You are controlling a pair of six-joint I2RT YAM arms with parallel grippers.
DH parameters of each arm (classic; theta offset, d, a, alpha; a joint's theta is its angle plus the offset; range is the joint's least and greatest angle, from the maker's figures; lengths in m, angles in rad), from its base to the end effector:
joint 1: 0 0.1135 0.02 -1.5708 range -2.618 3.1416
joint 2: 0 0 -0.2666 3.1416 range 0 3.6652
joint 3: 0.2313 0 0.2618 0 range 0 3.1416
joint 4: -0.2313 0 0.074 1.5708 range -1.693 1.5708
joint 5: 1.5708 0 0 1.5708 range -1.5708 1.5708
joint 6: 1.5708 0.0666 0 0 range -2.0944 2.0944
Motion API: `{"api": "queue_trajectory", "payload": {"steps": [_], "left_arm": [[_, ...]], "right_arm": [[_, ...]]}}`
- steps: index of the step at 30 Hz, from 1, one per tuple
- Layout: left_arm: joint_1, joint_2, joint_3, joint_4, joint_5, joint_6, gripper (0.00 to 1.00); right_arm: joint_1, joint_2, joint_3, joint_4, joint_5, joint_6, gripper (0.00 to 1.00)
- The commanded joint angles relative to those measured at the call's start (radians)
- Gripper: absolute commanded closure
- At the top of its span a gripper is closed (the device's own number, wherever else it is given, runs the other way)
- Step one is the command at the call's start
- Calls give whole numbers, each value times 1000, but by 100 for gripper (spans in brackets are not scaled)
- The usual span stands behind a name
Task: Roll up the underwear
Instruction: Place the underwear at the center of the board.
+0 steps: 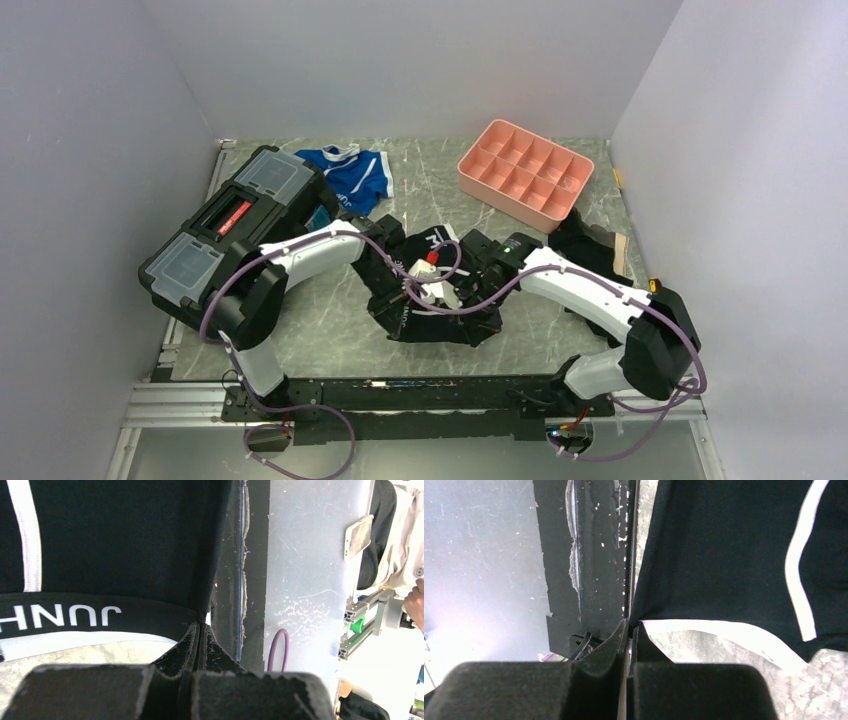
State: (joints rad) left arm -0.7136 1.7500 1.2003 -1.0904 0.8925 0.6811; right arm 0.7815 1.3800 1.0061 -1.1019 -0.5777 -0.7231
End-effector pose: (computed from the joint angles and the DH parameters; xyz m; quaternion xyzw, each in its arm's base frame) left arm 0.1990 -0.2409 0.1784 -0.5675 -0.7007 0.4308 0.0383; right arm 0.1454 0.1955 0.2088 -0.6641 0.6898 0.2857 0.0372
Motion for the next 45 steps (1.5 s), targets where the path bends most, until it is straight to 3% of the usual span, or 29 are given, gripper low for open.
{"api": "queue_trajectory", "payload": {"steps": [1, 10, 24, 36, 45], "left_arm": [[17, -27, 61, -117, 36, 93, 100], [187, 57, 331, -138, -18, 55, 100], [289, 318, 618, -53, -226, -69, 100], [312, 394, 605, 141, -383, -180, 100], [310, 414, 601, 210, -362, -221, 100]], "right_arm": [[-10, -31, 103, -22, 36, 7, 100], [-101, 21, 254, 29, 275, -4, 100], [-281, 451, 609, 81, 419, -163, 100], [-286, 685, 710, 247, 505, -146, 100], [-286, 746, 751, 304, 562, -176, 96]]}}
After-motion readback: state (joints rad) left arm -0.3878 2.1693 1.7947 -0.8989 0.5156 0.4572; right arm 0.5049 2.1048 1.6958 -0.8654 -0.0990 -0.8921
